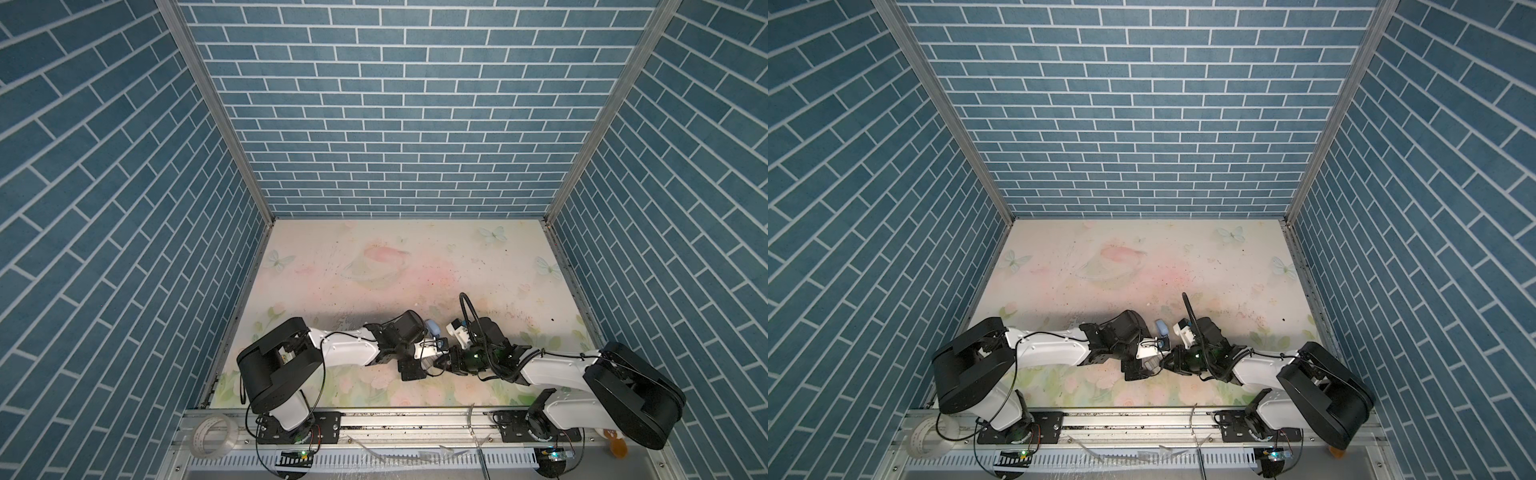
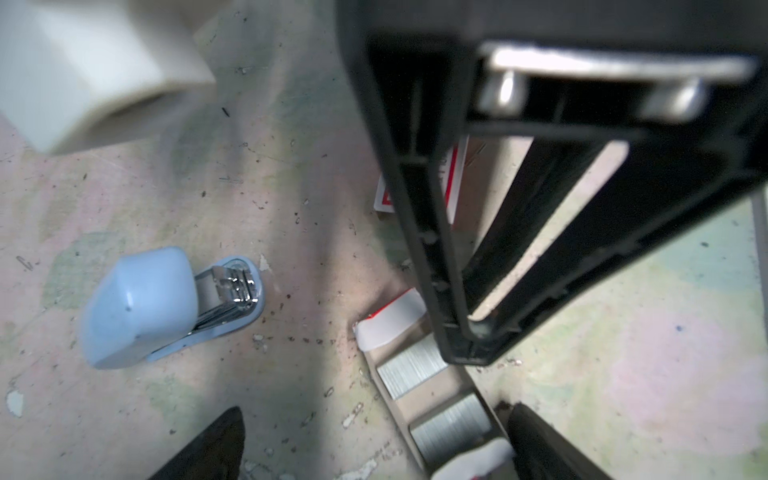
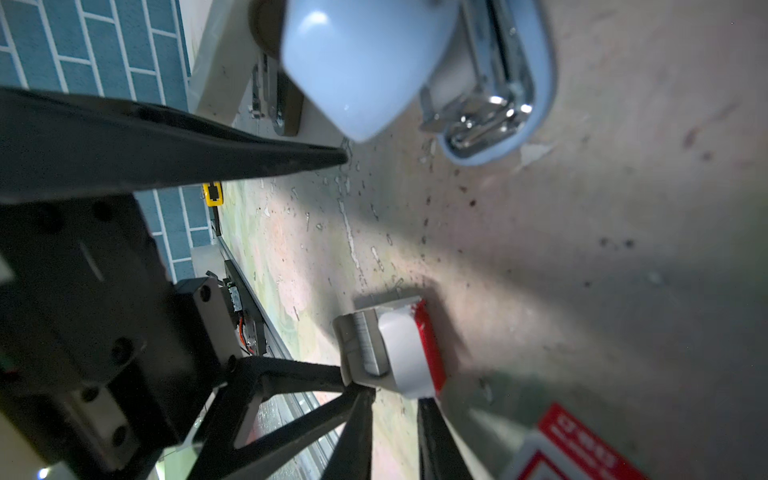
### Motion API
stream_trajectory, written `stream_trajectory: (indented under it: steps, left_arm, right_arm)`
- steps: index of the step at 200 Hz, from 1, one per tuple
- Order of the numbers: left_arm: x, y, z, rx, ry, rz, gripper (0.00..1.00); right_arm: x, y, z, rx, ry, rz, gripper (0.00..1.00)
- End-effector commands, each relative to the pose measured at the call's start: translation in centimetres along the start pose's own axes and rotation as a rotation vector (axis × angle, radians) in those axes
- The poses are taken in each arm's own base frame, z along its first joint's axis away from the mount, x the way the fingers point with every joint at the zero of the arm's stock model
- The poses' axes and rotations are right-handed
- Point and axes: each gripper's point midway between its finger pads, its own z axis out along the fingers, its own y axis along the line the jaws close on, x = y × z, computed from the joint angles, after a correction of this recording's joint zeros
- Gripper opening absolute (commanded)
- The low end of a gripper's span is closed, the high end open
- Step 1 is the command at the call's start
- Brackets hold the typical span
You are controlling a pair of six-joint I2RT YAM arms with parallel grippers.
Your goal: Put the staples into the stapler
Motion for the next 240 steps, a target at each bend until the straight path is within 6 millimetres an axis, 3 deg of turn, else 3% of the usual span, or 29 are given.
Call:
stream_trajectory:
  steps: [1,123,240]
  left_arm:
    - [2.0,-1.0,0.4,0.036,0.063,-0.009,0.99]
    - [2.1,-1.2,0.5,0.052,0.076,-0.014,1.0]
    - [1.5,-1.4,-0.1,0.07,0.062,-0.02,1.0]
  right_arm:
    - [-0.6,0.6,0.3,-0.012,-0.016,0.01,0.21]
    - [0.3,1.2,1.2,-0.03,0.025,0.005,0.2]
    - [-0.3,1.1,2.2,-0.023,-0.013,0.007,0.18]
